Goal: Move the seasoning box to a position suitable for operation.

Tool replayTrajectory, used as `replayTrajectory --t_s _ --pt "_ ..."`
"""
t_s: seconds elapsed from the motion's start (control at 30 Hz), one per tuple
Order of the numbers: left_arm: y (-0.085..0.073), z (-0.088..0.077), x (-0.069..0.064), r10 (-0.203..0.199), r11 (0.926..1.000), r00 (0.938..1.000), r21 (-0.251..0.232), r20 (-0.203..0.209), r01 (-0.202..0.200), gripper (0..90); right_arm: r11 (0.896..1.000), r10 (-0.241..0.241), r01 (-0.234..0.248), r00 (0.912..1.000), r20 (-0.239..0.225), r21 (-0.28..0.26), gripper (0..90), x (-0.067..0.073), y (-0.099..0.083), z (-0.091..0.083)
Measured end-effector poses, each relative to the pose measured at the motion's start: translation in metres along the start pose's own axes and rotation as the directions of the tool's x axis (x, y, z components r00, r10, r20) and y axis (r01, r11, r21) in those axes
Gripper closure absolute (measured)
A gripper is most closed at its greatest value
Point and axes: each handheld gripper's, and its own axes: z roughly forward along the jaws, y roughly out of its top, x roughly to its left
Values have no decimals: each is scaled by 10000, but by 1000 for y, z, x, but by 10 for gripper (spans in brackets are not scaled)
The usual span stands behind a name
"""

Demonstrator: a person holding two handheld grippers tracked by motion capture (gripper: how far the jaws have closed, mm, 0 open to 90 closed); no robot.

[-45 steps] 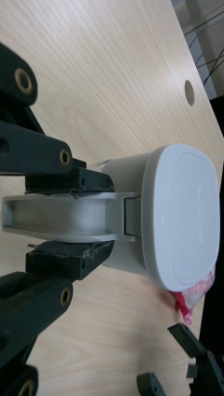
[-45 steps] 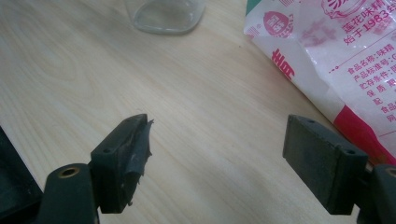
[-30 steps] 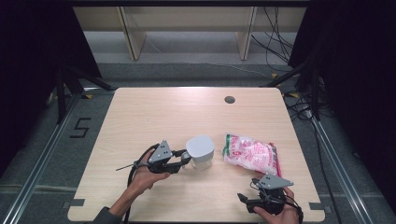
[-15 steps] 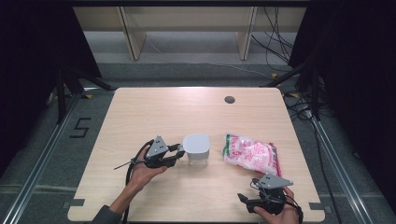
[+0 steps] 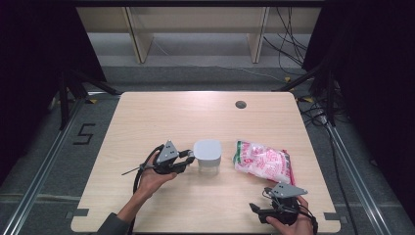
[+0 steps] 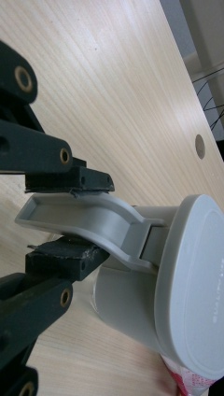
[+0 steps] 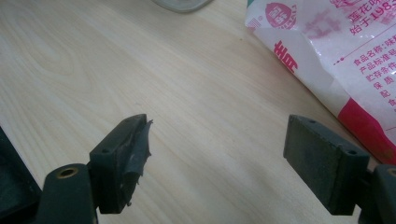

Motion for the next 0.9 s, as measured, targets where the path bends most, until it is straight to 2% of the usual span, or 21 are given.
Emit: replayTrajectory --t_s 0.03,0.07,0.1,0.13,0.27,0.3,0.37,0.43,0.5,0.53,0.57,0.6,0.63,0.67,0.7,0.73,0.77,0.8,0.87,0.9 --pt "1 1 2 280 9996 9996 2 30 -280 676 9998 177 -177 9998 -46 75 232 1 0 -1" --pt "1 1 2 280 9996 9996 2 30 -280 678 9998 177 -177 9998 -46 75 232 1 0 -1" --pt "1 2 0 77 10000 10000 -12 27 -77 678 9998 195 -194 9998 -33 77 232 0 0 -1" --pt "1 2 0 71 10000 9999 17 116 -72 680 9989 419 -418 9991 -43 235 232 2 0 -2" --pt "0 2 -4 166 9998 9996 -114 235 -163 684 9989 405 -400 9990 -181 240 231 2 0 -2" --pt "0 2 -3 303 9995 9992 -118 256 -300 684 9992 358 -356 9993 -88 206 232 2 0 -2" --pt "0 3 -4 145 9998 9997 -118 207 -143 684 9998 167 -167 9998 -47 131 232 0 0 -2" --pt "0 4 -3 274 9996 9991 -130 312 -270 684 9994 276 -274 9996 -109 196 232 1 0 -2" --pt "1 4 -3 432 9990 9985 -118 338 -428 686 9997 164 -163 9999 -41 171 232 0 0 -2" --pt "2 5 -2 676 9977 9971 -89 354 -673 687 9998 160 -160 9999 -53 130 232 0 0 -2" --pt "2 5 -2 676 9977 9971 -89 354 -673 687 9998 160 -160 9999 -53 130 232 0 0 -2" --pt "1 5 -2 584 9983 9976 -54 365 -583 687 9991 384 -383 9992 -58 202 232 1 0 -2" --pt "1 5 -3 373 9993 9986 -113 368 -369 687 9989 414 -413 9991 -38 231 232 1 0 -2" --pt "1 5 -3 373 9993 9986 -113 368 -369 687 9989 414 -413 9991 -38 231 232 1 0 -2" --pt "1 6 -3 376 9992 9985 -154 409 -370 687 9997 183 -182 9998 -28 177 231 0 0 -2" --pt "1 6 -3 280 9995 9988 -166 404 -274 685 9990 387 -386 9992 -58 220 231 2 0 -2" --pt "0 7 -3 252 9995 9985 -202 483 -242 685 9991 366 -365 9993 -55 209 231 1 0 -2" --pt "1 8 -2 245 9995 9983 -215 522 -234 685 9997 169 -168 9998 -46 157 231 0 0 -2" --pt "0 8 -3 255 9992 9988 -316 428 -242 685 9997 175 -175 9998 -49 157 231 0 0 -2" --pt "1 8 -1 463 9985 9980 -322 431 -449 685 9998 163 -162 9999 -47 150 231 0 0 -2"
